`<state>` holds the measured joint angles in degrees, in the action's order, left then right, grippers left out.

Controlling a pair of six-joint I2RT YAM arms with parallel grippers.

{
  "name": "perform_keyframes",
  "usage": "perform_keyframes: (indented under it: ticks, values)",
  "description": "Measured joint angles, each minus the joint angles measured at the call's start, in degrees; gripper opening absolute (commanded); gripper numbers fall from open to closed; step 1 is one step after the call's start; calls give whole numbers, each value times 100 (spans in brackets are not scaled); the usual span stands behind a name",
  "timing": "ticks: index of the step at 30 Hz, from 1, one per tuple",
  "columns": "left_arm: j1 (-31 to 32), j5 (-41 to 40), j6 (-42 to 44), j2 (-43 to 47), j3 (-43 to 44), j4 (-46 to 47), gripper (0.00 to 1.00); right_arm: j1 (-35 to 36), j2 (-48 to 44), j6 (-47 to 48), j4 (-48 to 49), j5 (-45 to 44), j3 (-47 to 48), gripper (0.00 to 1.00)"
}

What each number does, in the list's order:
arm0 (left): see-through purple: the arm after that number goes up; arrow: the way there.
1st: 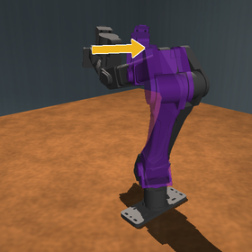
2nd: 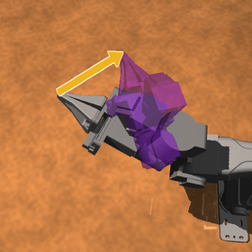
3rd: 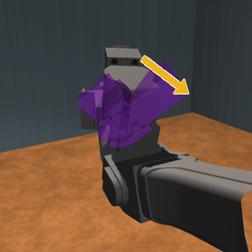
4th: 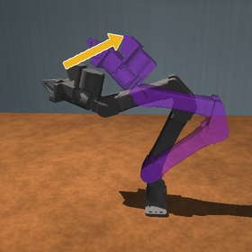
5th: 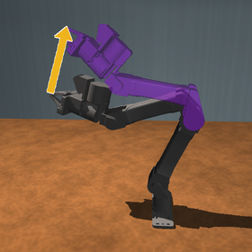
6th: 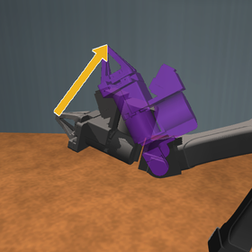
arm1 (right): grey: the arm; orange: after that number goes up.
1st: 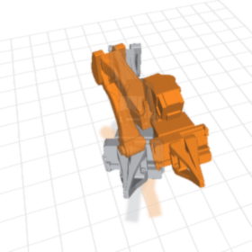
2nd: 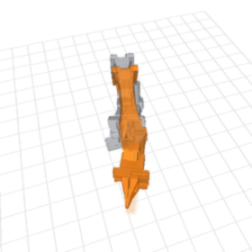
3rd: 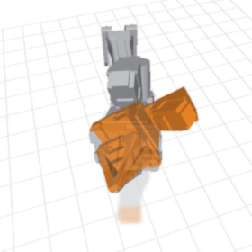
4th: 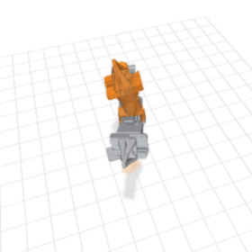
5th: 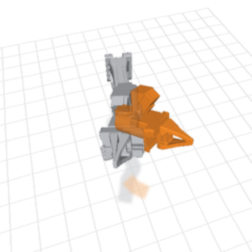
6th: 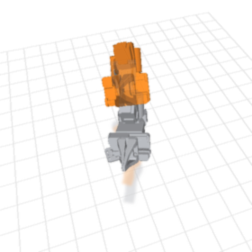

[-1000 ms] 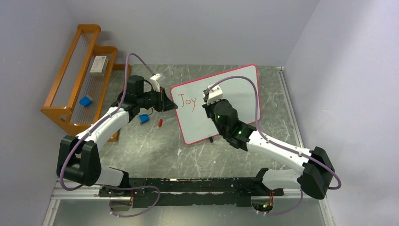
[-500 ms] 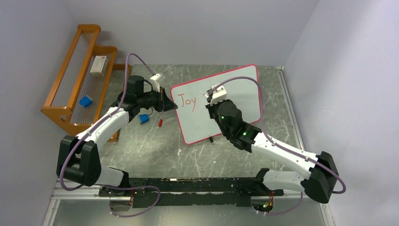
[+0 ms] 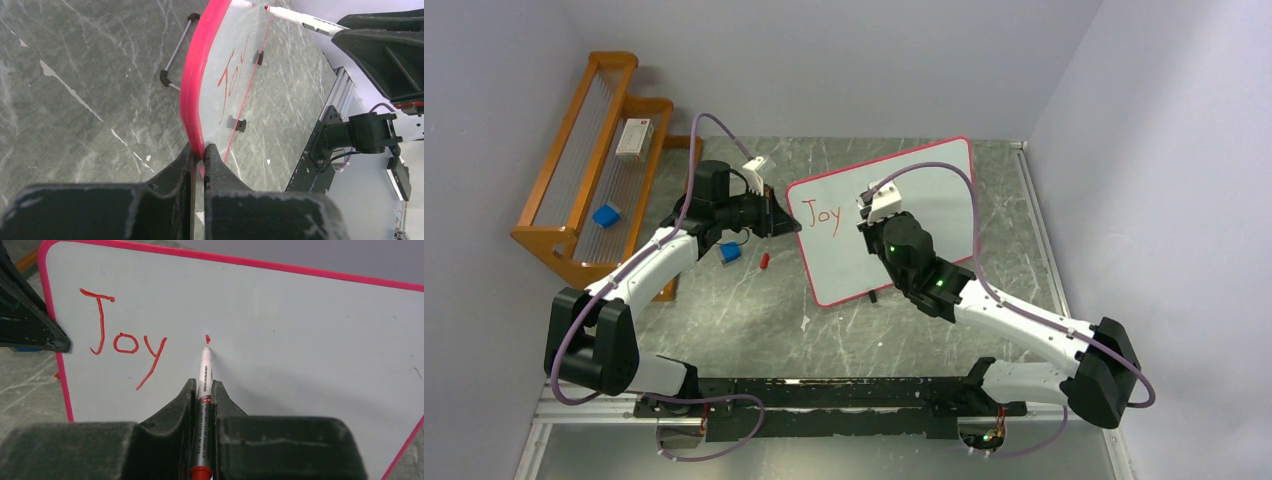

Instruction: Write a sentence on the whiteboard

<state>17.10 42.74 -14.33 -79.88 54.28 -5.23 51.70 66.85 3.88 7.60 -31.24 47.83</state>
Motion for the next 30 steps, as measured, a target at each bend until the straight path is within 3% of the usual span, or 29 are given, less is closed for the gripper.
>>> perform_keyframes:
  ticks: [30]
  values:
    - [0,-4,-2,-31,11,0,5,0,109,-109,-201,-22,0,0]
